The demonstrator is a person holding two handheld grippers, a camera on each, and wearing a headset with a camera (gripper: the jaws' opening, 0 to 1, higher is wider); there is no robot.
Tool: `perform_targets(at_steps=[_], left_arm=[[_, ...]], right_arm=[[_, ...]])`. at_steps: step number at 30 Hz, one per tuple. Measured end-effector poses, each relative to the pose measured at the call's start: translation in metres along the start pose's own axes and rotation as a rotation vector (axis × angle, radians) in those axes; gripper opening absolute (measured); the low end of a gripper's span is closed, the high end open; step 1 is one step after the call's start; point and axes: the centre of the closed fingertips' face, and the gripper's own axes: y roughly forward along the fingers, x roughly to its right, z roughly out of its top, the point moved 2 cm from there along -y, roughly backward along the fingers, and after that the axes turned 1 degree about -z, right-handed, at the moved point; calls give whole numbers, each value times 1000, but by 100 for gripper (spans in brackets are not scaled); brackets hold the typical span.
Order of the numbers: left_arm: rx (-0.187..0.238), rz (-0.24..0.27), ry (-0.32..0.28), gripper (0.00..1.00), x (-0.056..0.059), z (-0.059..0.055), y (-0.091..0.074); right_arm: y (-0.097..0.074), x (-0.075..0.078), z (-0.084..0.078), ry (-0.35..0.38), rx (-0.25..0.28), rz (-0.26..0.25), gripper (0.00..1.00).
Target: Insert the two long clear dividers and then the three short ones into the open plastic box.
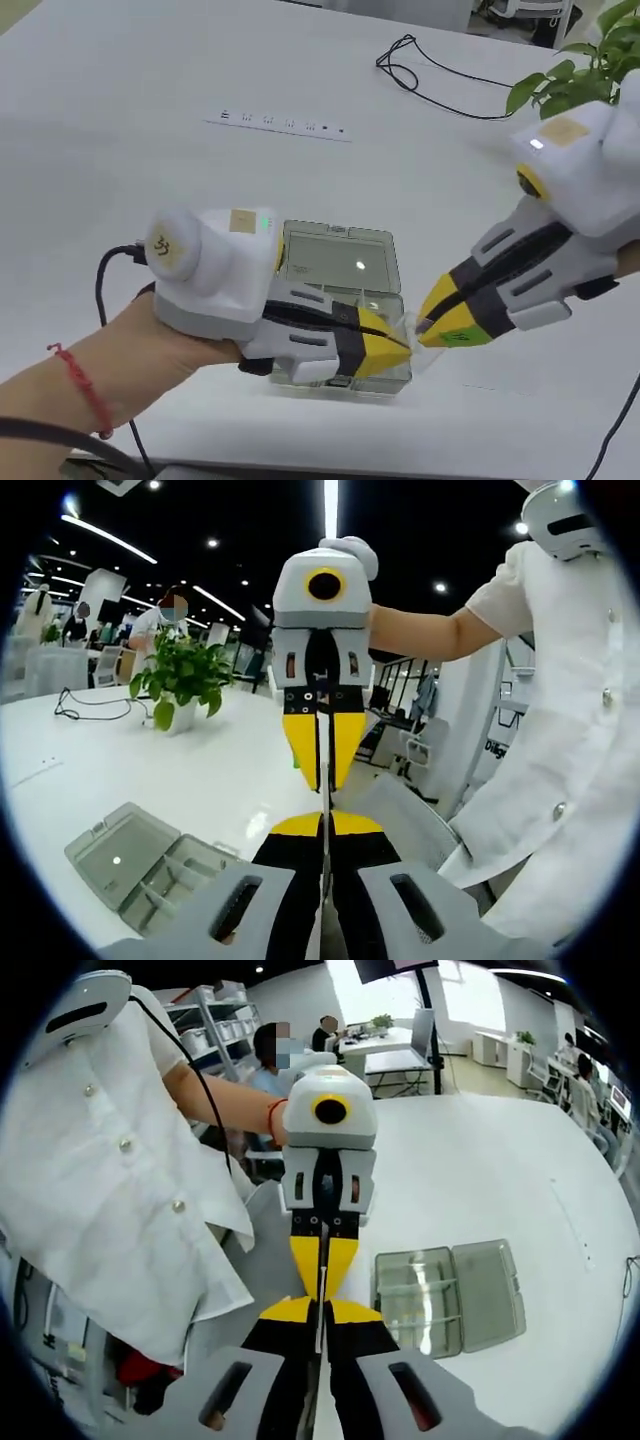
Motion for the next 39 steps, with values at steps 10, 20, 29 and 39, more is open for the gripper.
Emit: perform_targets(at_steps=[10,20,29,39], left_arm=[[-8,9,28,0,0,-2,0],[-34,26,64,0,-1,-7,-2],[-54,52,70,0,-3,-14,-10],[-68,110,55,9,-11,-24,-25]], right_arm=[[4,-2,-2,3,-10,11,3],[7,2,-3,-3,-19,4,3],[8,6,-1,-7,-24,-13,3],[9,12,7,-5,-12,-49,3]])
